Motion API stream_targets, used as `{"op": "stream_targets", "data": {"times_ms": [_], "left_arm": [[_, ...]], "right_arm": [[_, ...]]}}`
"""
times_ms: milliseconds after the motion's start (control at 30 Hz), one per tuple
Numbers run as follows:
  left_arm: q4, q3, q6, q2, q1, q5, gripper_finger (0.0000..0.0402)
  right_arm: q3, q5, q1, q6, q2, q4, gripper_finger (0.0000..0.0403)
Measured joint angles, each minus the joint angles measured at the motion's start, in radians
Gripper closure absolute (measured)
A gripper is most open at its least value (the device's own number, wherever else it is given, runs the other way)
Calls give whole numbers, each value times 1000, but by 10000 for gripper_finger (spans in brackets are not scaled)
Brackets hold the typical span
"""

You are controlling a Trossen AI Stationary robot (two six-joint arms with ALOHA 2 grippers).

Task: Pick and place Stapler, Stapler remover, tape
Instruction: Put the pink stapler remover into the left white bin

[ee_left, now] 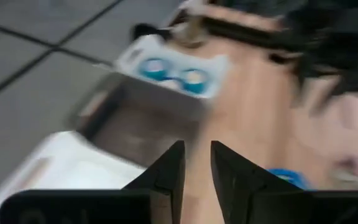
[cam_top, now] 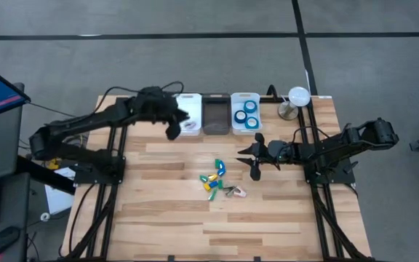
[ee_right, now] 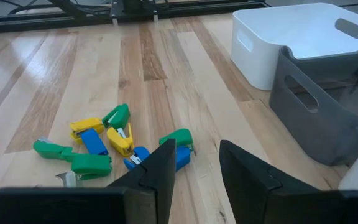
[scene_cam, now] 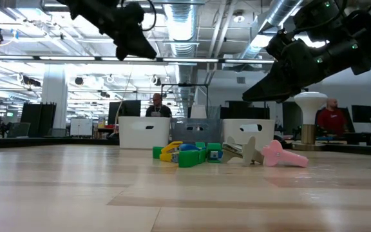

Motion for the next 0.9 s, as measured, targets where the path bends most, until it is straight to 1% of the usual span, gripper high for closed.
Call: {"op": "stream_targets", "data": {"times_ms": [100, 233, 333, 433, 600, 733, 900], "left_arm": [[37, -72, -36, -42, -76, 13, 337], [165, -193, -100, -61, -203, 14, 342], [332, -308, -113, -57, -306, 15, 345], [520, -424, -114, -39, -398, 11, 348], [844, -576, -138, 19, -532, -48, 354], [1041, -633, -189, 87, -606, -118, 358], [1139, -640, -239, 192, -660, -181, 360]], "right_arm": [[0, 0, 1, 0, 0, -6, 286], [0, -29, 1, 0, 0, -15, 286], [0, -81, 1, 1, 0, -23, 286], [0, -137, 1, 37, 0, -24, 286], [0, -244, 19, 80, 0, -52, 286], [0, -261, 68, 137, 0, -99, 286], [0, -262, 132, 283, 0, -120, 286]]}}
